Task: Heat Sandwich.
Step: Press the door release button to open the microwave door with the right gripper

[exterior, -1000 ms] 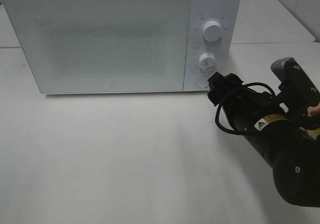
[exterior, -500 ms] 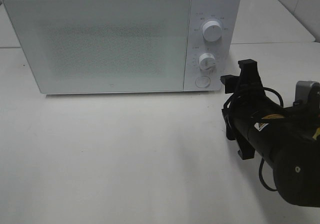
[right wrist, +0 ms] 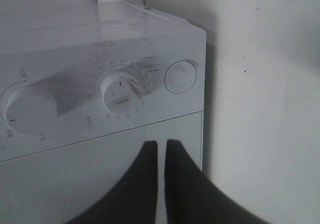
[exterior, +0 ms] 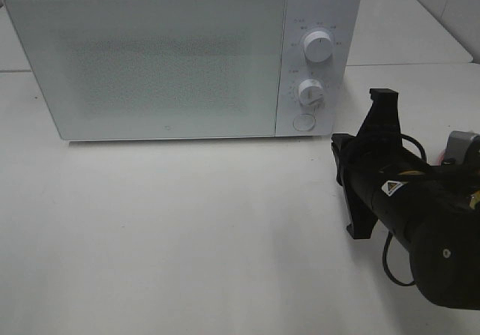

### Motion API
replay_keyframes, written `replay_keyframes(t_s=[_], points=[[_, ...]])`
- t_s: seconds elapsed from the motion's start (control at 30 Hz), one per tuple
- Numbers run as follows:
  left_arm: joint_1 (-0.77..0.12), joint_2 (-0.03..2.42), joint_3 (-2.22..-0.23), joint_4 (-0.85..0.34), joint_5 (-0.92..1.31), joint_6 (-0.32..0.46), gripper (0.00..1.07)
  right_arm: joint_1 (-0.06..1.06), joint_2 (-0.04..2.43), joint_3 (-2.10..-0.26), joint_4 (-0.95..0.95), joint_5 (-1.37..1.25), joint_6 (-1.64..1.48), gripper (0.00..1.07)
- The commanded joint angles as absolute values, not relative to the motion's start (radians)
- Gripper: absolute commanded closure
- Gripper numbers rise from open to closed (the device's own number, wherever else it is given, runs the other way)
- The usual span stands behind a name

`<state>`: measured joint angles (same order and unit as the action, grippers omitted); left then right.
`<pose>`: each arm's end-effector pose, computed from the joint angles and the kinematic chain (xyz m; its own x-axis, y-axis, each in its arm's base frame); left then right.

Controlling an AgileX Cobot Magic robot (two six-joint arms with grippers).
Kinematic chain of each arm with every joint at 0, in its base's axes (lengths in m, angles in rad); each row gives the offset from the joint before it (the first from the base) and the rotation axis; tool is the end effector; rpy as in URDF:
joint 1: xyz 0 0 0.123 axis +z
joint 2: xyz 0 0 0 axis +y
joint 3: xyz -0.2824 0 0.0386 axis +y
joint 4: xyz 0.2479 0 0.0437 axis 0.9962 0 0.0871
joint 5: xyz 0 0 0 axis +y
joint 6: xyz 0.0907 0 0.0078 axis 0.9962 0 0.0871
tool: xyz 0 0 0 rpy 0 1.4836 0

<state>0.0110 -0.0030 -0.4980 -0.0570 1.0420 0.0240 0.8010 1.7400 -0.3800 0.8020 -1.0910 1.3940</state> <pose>-0.0043 -0.0045 0.2782 -0.4379 -0.0096 -0.8990 0.0311 0.9992 -0.0258 0.2130 0.1364 0.1378 -0.0683 0.9968 0.0420 0.2626 -0.0227 0.9647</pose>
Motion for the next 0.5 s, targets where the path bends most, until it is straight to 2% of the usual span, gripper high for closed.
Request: replay_keyframes(t_s=[0.03, 0.37, 0.5], points=[[0.012, -0.03, -0.495, -0.065, 1.035, 0.023, 0.07, 0.805, 1.737, -0.389, 0.795, -1.083, 1.398, 1.07], [0.012, -0.03, -0.495, -0.065, 1.035, 0.023, 0.07, 0.8, 1.757, -0.402, 0.796, -1.061, 1.429, 1.07], [0.012, -0.03, -0.495, -0.065, 1.035, 0.023, 0.07, 0.764, 1.803, -0.424, 0.759, -1.06, 1.453, 1.07]])
